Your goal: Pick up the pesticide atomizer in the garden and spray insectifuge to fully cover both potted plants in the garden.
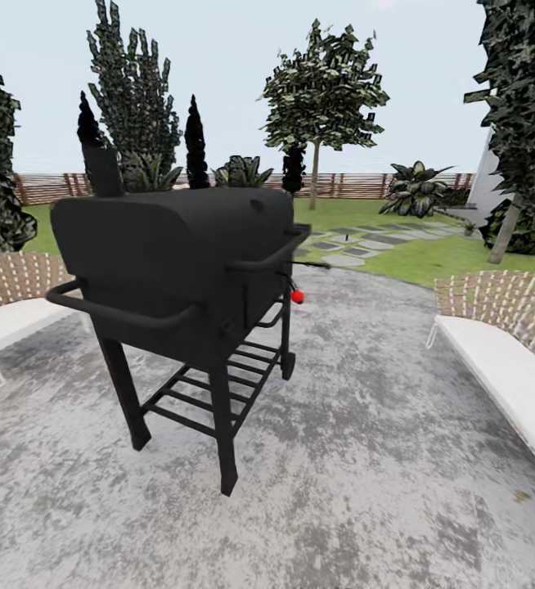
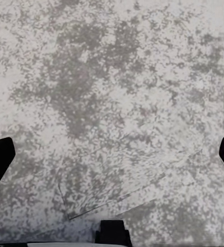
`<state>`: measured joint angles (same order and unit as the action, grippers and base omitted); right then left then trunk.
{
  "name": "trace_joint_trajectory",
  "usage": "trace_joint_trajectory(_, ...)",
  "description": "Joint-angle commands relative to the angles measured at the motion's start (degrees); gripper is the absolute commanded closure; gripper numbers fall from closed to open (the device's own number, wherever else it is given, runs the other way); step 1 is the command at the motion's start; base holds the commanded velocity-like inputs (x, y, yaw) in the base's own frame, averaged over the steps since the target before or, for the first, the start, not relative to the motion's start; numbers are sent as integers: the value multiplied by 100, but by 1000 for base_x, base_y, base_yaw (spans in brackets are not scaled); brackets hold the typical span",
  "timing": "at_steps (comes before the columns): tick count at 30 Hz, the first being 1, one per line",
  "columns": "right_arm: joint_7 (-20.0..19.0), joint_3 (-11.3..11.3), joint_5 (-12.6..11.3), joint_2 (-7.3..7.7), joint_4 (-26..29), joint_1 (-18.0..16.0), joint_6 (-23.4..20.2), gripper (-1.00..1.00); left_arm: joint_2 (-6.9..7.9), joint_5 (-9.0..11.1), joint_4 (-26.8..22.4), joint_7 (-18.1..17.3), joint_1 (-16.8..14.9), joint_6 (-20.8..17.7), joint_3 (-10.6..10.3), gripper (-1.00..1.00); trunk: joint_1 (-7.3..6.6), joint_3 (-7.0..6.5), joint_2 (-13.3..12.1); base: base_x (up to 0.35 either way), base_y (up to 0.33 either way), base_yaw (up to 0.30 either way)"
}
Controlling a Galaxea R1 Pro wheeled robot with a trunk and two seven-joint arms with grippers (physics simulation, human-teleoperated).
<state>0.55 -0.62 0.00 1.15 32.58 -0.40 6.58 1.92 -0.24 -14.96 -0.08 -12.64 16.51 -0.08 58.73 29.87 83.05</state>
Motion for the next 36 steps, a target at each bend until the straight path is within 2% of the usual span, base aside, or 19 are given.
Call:
trace_joint_trajectory(1, 6, 1, 0, 0, -6, -4, 18, -100, 1, -3, 2, -1, -2, 19, -1, -100, 0, 5, 3, 0, -287, -268)
trace_joint_trajectory(30, 6, 1, 0, 0, -6, -4, 18, -100, 8, 3, 11, -1, -2, 19, 8, -100, 0, 5, 3, 0, -286, -268)
trace_joint_trajectory(36, 6, 1, 0, 0, -6, -4, 18, -100, 6, 27, 3, -7, -2, 21, 4, -100, 0, 5, 3, 0, -100, -268)
